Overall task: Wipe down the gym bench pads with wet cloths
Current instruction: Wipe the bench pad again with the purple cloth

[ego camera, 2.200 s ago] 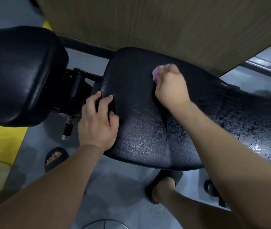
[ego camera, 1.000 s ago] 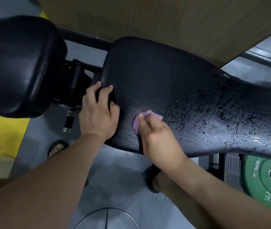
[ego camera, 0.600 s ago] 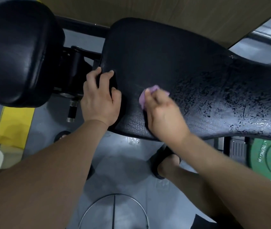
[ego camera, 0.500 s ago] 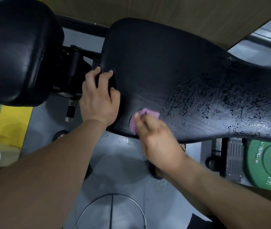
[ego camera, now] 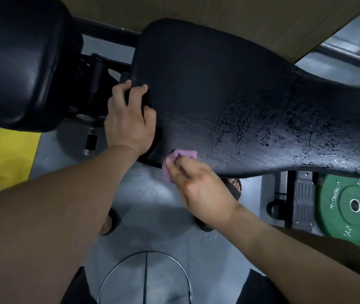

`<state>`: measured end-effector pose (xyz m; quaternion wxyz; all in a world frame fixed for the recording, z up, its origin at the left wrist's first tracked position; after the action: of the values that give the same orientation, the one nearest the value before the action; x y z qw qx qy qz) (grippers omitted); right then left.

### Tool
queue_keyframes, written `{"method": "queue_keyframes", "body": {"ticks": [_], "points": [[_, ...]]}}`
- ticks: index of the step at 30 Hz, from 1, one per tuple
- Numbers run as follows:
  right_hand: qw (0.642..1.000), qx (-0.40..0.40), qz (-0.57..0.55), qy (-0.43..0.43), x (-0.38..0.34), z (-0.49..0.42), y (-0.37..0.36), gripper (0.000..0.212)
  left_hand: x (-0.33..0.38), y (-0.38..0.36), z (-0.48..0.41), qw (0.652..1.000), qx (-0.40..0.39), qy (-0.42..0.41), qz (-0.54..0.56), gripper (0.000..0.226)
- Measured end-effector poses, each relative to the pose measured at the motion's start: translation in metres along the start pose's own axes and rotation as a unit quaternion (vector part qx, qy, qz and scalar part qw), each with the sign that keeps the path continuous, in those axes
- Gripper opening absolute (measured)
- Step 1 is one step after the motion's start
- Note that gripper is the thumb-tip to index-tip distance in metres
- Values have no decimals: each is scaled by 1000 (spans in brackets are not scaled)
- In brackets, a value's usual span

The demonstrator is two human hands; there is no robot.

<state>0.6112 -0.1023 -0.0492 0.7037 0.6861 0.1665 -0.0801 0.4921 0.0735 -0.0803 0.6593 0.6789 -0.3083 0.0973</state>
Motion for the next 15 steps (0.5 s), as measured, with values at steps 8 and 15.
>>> {"method": "queue_keyframes", "body": {"ticks": [8,15], "points": [[998,30,-15,-47,-15,-49,16,29,-9,24,-6,992,-104,-16,66,45],[990,27,-10,-136,-28,-100,20,28,-57,69,-6,961,-153,138,183,40]]}}
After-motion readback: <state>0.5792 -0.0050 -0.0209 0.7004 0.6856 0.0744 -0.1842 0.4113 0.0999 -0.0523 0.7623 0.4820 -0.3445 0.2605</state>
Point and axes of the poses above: each hand's wrist, its own z-axis away from the middle knuckle, its own y-axis out of the back of the hand, x = y × z, the point moved 1 cm from there along -z, towards the middle knuckle, and after that the axes turned 3 degrees about x, right-handed, at the moved point
